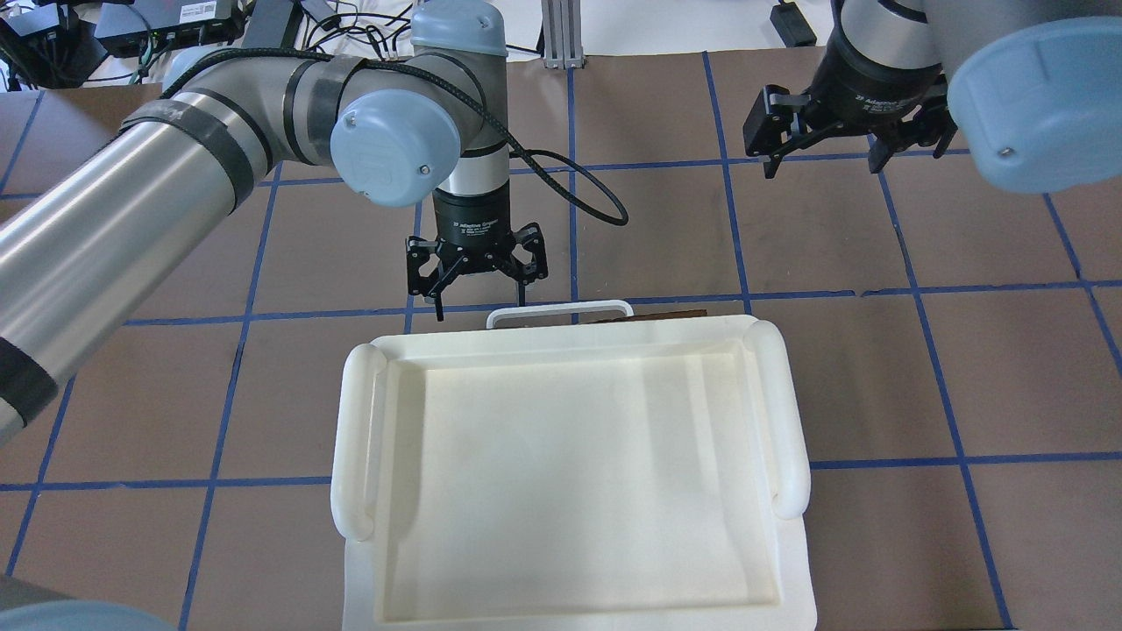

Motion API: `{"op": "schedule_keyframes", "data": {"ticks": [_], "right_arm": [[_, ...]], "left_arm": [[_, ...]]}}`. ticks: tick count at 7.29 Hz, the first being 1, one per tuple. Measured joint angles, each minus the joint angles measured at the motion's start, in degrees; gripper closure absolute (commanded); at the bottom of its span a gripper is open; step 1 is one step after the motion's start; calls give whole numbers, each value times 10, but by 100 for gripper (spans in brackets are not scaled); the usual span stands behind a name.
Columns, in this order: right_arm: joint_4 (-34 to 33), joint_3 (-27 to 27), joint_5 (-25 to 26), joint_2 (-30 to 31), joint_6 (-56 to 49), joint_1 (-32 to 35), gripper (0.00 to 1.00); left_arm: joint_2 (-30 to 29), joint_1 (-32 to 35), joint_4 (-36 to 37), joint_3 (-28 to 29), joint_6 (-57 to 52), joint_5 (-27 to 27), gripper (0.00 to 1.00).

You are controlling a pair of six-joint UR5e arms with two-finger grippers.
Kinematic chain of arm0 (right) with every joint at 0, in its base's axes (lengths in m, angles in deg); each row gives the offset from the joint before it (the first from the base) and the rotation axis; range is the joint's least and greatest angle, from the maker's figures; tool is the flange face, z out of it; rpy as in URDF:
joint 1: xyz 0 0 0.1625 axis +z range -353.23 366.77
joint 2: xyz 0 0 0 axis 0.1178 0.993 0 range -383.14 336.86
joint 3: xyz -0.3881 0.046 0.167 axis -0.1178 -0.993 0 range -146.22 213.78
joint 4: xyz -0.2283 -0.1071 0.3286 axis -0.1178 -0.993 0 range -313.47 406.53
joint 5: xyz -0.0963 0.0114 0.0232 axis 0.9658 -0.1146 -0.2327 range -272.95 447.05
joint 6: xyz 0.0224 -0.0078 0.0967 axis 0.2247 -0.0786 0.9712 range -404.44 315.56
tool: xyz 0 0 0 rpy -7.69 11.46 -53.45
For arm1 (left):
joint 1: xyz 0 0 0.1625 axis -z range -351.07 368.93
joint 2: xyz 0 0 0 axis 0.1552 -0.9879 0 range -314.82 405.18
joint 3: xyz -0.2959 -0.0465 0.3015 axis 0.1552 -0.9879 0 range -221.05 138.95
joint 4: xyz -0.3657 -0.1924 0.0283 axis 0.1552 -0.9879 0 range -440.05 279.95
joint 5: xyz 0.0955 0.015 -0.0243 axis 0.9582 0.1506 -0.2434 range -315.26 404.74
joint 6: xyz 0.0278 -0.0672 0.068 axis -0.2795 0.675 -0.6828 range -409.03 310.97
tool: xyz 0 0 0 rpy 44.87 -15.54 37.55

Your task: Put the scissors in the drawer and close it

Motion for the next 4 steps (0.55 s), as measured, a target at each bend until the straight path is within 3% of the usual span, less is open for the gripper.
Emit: {"op": "schedule_keyframes", "data": {"ticks": [4], "right_arm": [[0,0,0,0,0,0,0]], "left_arm": [[13,2,-8,-22,9,-5,0]]}}
